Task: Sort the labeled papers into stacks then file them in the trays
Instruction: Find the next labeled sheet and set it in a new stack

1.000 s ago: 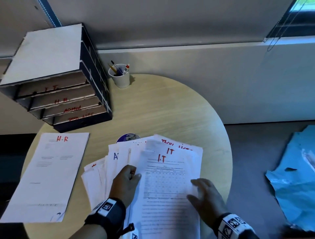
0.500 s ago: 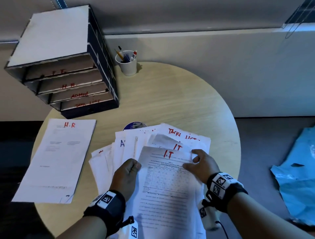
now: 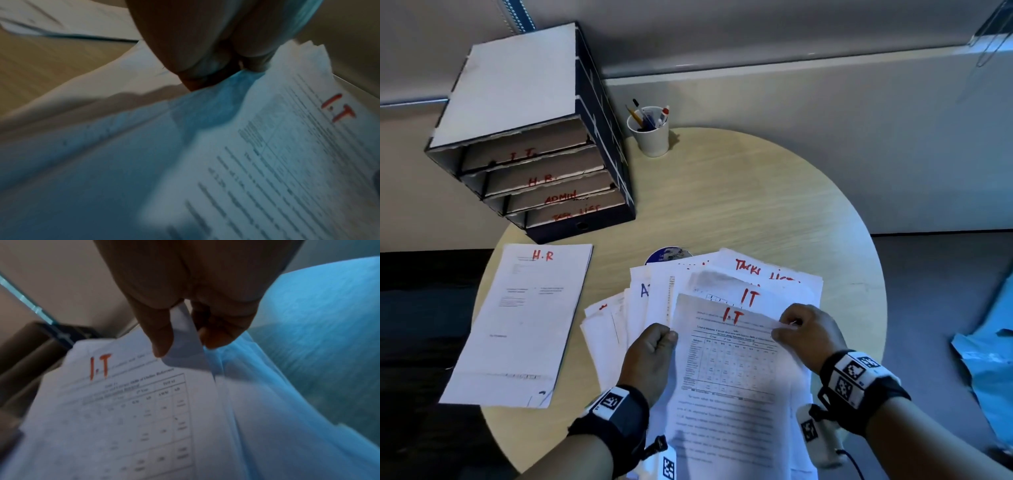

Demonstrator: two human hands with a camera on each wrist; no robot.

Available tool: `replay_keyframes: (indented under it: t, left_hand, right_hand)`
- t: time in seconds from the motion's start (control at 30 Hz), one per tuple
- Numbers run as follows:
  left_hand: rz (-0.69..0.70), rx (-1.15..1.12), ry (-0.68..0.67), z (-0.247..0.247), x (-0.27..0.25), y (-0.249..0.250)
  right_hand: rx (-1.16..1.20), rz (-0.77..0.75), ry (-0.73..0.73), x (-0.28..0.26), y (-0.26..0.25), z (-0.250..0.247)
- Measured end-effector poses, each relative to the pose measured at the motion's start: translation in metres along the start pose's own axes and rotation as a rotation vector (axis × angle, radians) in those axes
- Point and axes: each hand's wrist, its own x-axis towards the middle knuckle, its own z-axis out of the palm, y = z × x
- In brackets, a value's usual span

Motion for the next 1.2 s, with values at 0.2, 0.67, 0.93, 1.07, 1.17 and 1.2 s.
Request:
replay_keyframes:
  t: [0.2, 0.67, 0.93, 1.07, 1.17, 1.2]
  left_hand:
    - [0.111, 0.193, 0.137, -0.003, 0.032, 0.026]
    - [-0.076, 0.631, -0.15, 0.038, 0.046, 0.04]
    - [0.35, 0.878, -0.028, 0.03, 0.022, 0.024]
    - [0.467, 0.681, -0.063, 0.03, 0.018, 0.021]
    - [0.26, 0.264, -0.304, 0.02, 0.013, 0.022]
    - [0.197, 0.126, -0.323, 0.015, 0.011, 0.022]
  right_hand:
    - [0.446, 0.045, -0.065, -0.018, 0.029, -0.013]
    - [0.507, 0.09, -0.072, -0.037, 0.066, 0.018]
    - [0.62, 0.083, -0.151, -0.047, 0.06, 0.016]
    - [0.605, 0.049, -0.128, -0.051, 0.058, 0.011]
    - [0.559, 0.058, 0.071, -0.047, 0.072, 0.006]
    - [0.57, 0.067, 0.128, -0.046, 0.074, 0.005]
